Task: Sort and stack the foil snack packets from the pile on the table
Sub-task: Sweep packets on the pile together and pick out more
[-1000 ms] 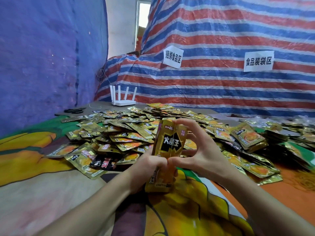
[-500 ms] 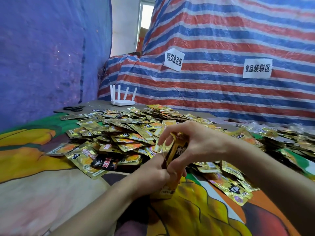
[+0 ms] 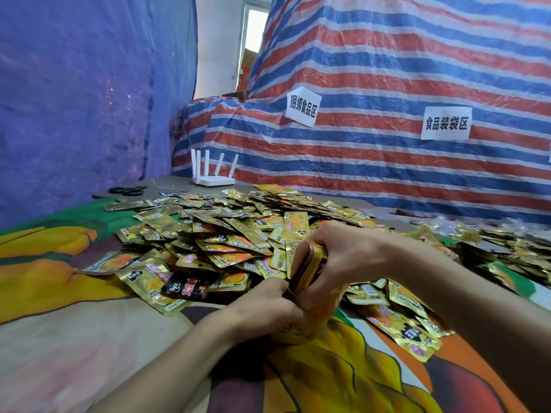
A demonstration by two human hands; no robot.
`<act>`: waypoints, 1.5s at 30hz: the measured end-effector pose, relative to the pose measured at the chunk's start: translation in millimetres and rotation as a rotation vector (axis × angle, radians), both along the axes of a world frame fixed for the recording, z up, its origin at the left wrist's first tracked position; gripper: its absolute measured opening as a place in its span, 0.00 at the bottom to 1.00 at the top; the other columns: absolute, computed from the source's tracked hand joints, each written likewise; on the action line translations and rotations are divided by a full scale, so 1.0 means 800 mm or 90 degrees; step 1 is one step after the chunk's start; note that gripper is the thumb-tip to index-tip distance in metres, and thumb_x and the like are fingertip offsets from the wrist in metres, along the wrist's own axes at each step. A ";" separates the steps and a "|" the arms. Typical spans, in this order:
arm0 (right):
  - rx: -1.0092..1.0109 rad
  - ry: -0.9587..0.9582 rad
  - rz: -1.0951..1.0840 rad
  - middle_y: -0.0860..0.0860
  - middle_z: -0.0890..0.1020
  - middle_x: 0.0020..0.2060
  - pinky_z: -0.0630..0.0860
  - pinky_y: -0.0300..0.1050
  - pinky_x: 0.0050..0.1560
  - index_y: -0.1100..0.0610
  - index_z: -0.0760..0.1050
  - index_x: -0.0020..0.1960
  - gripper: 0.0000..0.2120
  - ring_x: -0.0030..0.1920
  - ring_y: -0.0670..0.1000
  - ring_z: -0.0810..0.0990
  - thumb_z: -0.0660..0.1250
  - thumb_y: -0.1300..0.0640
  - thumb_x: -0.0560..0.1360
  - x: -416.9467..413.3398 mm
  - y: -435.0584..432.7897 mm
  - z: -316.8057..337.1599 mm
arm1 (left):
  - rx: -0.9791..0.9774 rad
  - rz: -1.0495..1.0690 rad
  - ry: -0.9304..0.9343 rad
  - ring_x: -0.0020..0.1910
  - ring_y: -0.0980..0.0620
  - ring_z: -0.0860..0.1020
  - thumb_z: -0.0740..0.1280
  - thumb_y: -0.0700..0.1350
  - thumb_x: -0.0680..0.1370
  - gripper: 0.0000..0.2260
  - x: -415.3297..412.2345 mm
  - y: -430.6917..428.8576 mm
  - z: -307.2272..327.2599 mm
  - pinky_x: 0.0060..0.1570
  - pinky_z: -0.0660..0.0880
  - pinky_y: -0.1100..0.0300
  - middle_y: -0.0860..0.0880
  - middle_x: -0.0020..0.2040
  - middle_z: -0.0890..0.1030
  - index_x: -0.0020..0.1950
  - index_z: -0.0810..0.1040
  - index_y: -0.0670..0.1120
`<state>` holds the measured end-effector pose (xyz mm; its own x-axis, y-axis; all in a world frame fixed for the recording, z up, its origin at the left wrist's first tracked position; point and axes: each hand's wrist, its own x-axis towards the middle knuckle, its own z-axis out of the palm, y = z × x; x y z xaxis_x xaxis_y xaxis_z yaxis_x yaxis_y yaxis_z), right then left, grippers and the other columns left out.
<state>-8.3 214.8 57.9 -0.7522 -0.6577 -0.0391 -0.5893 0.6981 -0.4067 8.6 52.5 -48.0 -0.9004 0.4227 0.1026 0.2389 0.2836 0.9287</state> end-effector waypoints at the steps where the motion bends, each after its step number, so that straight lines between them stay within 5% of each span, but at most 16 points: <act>1: -0.018 0.001 -0.007 0.50 0.87 0.42 0.84 0.55 0.51 0.55 0.84 0.48 0.14 0.43 0.51 0.87 0.83 0.54 0.66 -0.001 0.003 -0.002 | 0.025 -0.004 -0.001 0.44 0.48 0.83 0.71 0.41 0.62 0.11 -0.001 -0.001 -0.001 0.48 0.80 0.55 0.46 0.43 0.84 0.44 0.85 0.44; 7: -0.354 -0.101 -0.077 0.60 0.85 0.49 0.84 0.56 0.50 0.60 0.80 0.57 0.23 0.50 0.59 0.86 0.79 0.64 0.63 -0.004 0.052 -0.031 | 0.106 0.089 0.033 0.46 0.47 0.86 0.73 0.43 0.64 0.15 -0.007 0.000 -0.005 0.48 0.83 0.52 0.46 0.45 0.87 0.50 0.81 0.46; 11: -0.632 -0.283 -0.167 0.59 0.86 0.51 0.84 0.59 0.52 0.57 0.83 0.52 0.19 0.51 0.59 0.86 0.83 0.60 0.63 0.007 0.062 -0.082 | 0.123 0.060 0.014 0.48 0.49 0.85 0.73 0.43 0.66 0.21 -0.006 0.005 -0.008 0.45 0.82 0.55 0.47 0.47 0.86 0.58 0.77 0.46; 13: -0.574 -0.257 -0.186 0.56 0.87 0.50 0.84 0.54 0.52 0.53 0.85 0.48 0.14 0.51 0.56 0.87 0.81 0.52 0.64 0.018 0.056 -0.104 | 0.146 0.014 -0.018 0.51 0.48 0.85 0.73 0.42 0.68 0.23 -0.005 0.009 -0.011 0.45 0.82 0.57 0.48 0.52 0.86 0.62 0.75 0.46; 16: -0.529 -0.171 -0.229 0.51 0.88 0.46 0.84 0.52 0.53 0.44 0.86 0.44 0.07 0.48 0.52 0.87 0.79 0.55 0.71 0.023 0.050 -0.114 | 0.119 0.000 -0.025 0.54 0.51 0.84 0.76 0.48 0.70 0.25 -0.002 0.014 -0.016 0.48 0.81 0.60 0.52 0.54 0.86 0.65 0.73 0.49; 20: -0.607 -0.128 -0.315 0.50 0.88 0.44 0.83 0.54 0.51 0.52 0.84 0.47 0.02 0.46 0.52 0.88 0.76 0.57 0.74 -0.003 0.074 -0.088 | 0.072 0.101 0.052 0.54 0.58 0.83 0.74 0.55 0.68 0.23 -0.006 0.013 -0.019 0.51 0.79 0.64 0.52 0.54 0.85 0.61 0.75 0.55; 22: -0.606 -0.068 -0.407 0.50 0.88 0.41 0.82 0.52 0.47 0.55 0.81 0.50 0.05 0.43 0.51 0.88 0.74 0.56 0.76 -0.026 0.102 -0.067 | 0.064 0.155 0.112 0.53 0.57 0.83 0.73 0.56 0.67 0.16 -0.006 0.011 -0.018 0.52 0.79 0.60 0.53 0.53 0.84 0.54 0.78 0.60; 25: -0.374 0.125 -0.527 0.57 0.86 0.47 0.81 0.56 0.53 0.61 0.77 0.58 0.11 0.50 0.58 0.85 0.68 0.60 0.76 -0.067 0.146 -0.044 | 0.023 0.186 0.203 0.47 0.54 0.82 0.73 0.49 0.74 0.08 -0.006 0.010 -0.019 0.45 0.79 0.61 0.54 0.50 0.83 0.48 0.79 0.61; 28: -0.202 0.219 -0.623 0.59 0.81 0.51 0.77 0.52 0.46 0.65 0.53 0.73 0.30 0.49 0.60 0.81 0.63 0.62 0.76 -0.101 0.170 -0.041 | -0.018 0.199 0.250 0.43 0.54 0.81 0.72 0.41 0.77 0.12 -0.009 0.011 -0.021 0.39 0.76 0.66 0.54 0.48 0.82 0.46 0.78 0.60; 30: -0.172 0.230 -0.647 0.61 0.81 0.52 0.76 0.52 0.45 0.65 0.48 0.76 0.33 0.50 0.62 0.81 0.61 0.61 0.77 -0.121 0.176 -0.045 | -0.034 0.210 0.265 0.42 0.55 0.79 0.71 0.39 0.77 0.12 -0.011 0.011 -0.023 0.36 0.74 0.69 0.55 0.47 0.81 0.45 0.79 0.57; 36: 0.120 0.370 -0.746 0.63 0.73 0.65 0.69 0.56 0.64 0.59 0.75 0.62 0.15 0.65 0.63 0.71 0.62 0.50 0.81 -0.143 0.171 -0.072 | -0.089 0.251 0.329 0.38 0.57 0.77 0.70 0.38 0.76 0.08 -0.012 0.008 -0.020 0.36 0.72 0.67 0.57 0.39 0.79 0.42 0.78 0.51; 40: -0.037 0.483 -0.577 0.59 0.78 0.62 0.72 0.55 0.61 0.56 0.76 0.64 0.17 0.62 0.60 0.74 0.64 0.49 0.80 -0.131 0.149 -0.075 | -0.138 0.312 0.356 0.42 0.58 0.76 0.70 0.39 0.75 0.09 -0.017 -0.001 -0.014 0.41 0.73 0.59 0.56 0.43 0.78 0.44 0.76 0.53; 42: -0.166 0.355 -0.363 0.54 0.80 0.62 0.75 0.48 0.55 0.52 0.76 0.66 0.18 0.59 0.53 0.76 0.68 0.51 0.77 -0.112 0.135 -0.070 | -0.179 0.373 0.394 0.44 0.58 0.75 0.70 0.40 0.74 0.09 -0.021 -0.011 -0.007 0.45 0.73 0.57 0.57 0.45 0.77 0.44 0.75 0.54; 45: -0.122 0.047 -0.170 0.47 0.70 0.71 0.70 0.39 0.55 0.44 0.69 0.72 0.34 0.66 0.46 0.70 0.68 0.49 0.65 -0.073 0.118 -0.061 | -0.333 0.454 0.397 0.52 0.53 0.72 0.69 0.44 0.74 0.08 -0.026 -0.031 0.003 0.53 0.68 0.54 0.56 0.48 0.73 0.48 0.73 0.54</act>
<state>-66.3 309.1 9.2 -0.8954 -0.4269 0.1268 -0.4282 0.7471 -0.5083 -11.9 27.6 -45.8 -0.8076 -0.0540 0.5872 0.2505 0.8700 0.4246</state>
